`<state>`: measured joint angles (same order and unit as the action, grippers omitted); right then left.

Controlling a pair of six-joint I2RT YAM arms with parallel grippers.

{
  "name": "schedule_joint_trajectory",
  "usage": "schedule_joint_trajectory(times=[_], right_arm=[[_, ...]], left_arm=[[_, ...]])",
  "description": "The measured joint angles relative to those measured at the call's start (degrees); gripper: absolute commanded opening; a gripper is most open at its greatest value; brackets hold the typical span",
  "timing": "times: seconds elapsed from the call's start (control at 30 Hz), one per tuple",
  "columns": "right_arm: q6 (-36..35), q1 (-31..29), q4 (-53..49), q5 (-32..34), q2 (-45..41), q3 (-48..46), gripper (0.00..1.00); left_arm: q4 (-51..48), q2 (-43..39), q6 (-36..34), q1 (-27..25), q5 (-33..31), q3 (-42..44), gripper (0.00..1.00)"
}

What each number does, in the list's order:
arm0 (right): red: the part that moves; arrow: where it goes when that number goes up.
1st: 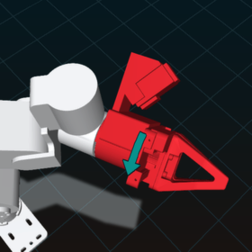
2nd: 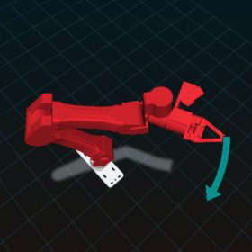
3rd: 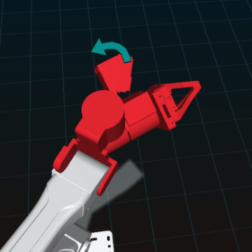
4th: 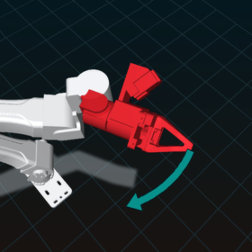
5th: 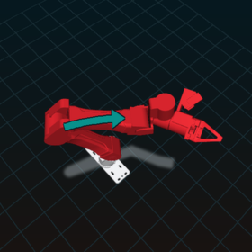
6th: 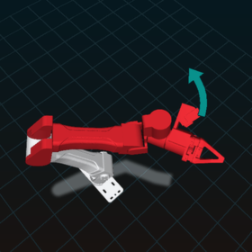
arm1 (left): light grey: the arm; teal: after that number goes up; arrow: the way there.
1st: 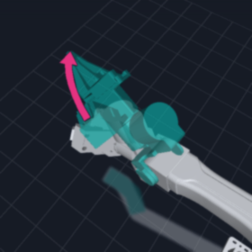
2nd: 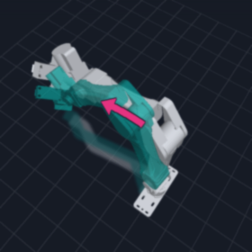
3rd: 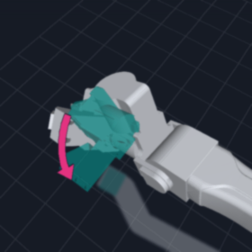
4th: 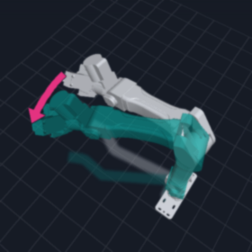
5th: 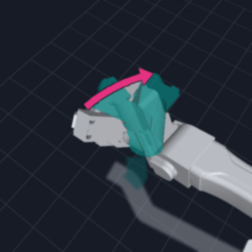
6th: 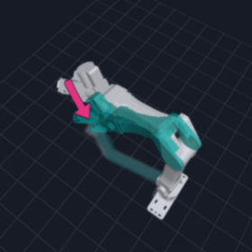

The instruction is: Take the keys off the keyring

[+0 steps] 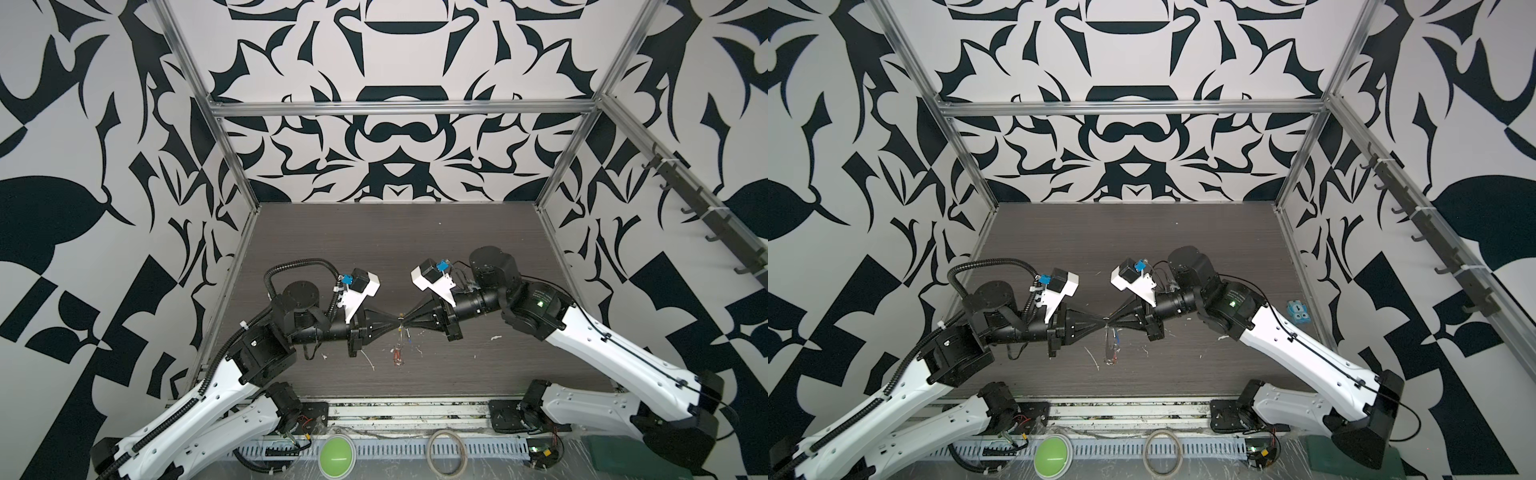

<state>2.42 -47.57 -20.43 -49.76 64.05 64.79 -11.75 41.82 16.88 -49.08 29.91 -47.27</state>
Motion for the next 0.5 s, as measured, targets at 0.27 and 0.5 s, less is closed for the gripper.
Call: schedule_joint_trajectory(times=[0.27, 0.5], right_arm=[[-0.7, 5.2, 3.7, -0.9, 6.1, 3.1, 0.00], [-0.5, 6.7, 4.9, -1.1, 8.1, 4.0, 0.00]], left_arm=[[4.3, 6.7, 0.5, 11.7, 7.5, -1.7, 0.00], [7.7, 9.5, 1.3, 14.9, 11.5, -1.7, 0.00]])
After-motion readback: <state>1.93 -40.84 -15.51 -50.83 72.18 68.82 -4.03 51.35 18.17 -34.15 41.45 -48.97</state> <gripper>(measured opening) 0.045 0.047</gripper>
